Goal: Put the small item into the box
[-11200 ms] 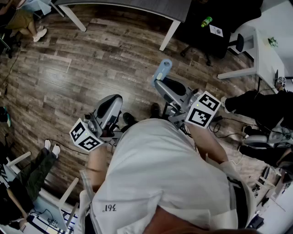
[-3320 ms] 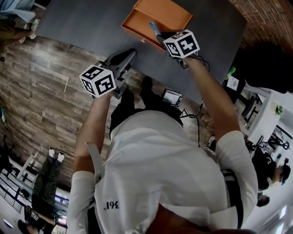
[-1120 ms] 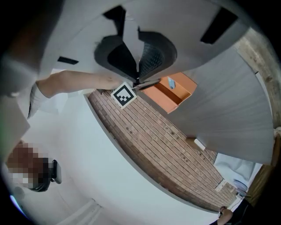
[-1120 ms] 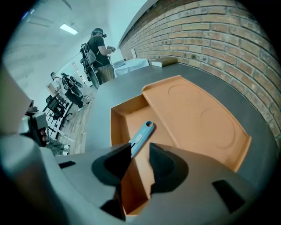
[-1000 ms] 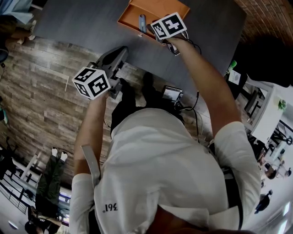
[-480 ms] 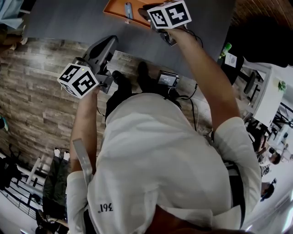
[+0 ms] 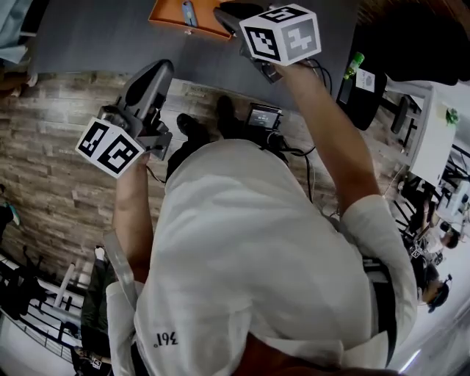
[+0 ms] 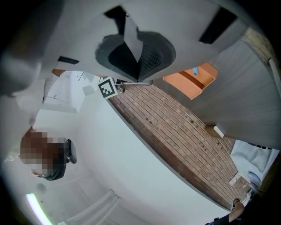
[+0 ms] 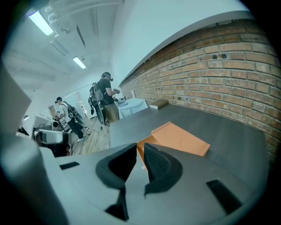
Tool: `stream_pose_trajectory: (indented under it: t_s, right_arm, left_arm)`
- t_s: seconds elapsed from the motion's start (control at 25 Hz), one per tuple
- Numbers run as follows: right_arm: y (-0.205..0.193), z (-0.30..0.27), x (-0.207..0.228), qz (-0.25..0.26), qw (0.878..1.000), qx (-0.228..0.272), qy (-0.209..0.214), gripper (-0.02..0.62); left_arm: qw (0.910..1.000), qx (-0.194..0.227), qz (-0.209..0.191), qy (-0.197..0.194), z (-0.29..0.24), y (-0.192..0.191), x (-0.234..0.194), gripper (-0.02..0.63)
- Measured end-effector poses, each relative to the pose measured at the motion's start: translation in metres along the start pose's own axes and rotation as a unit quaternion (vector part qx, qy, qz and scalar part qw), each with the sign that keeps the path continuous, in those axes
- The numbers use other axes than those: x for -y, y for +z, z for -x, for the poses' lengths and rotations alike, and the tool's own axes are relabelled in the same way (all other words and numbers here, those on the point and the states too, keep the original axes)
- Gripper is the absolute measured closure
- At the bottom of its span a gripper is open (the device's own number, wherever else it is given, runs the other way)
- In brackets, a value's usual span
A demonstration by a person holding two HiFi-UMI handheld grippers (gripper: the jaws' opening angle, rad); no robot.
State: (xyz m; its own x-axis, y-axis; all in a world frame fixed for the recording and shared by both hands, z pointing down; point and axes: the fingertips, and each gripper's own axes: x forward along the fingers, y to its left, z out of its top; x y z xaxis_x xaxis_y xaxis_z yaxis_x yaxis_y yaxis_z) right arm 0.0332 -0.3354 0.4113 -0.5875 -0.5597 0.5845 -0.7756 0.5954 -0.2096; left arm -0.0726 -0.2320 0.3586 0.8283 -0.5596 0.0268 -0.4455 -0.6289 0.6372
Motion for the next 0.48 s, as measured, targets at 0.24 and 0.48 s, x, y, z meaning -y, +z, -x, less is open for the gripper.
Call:
stream_pose_trajectory:
  t_s: [0.24,0.48]
  right_arm:
    - [0.014,0.037,-0.025,-0.012,0.998,0.061,0.003,0.558]
    - [0.026,0.07,-0.046,-0.025,0.993,0.117,0.011,0.572]
  left_arm:
    - [0.9996,0.016,-0.015,-0.018,0.009,0.014,0.02,0.598]
    - [0.9991,0.028,-0.02,-0.026,0.019,0.024,0.034,0.598]
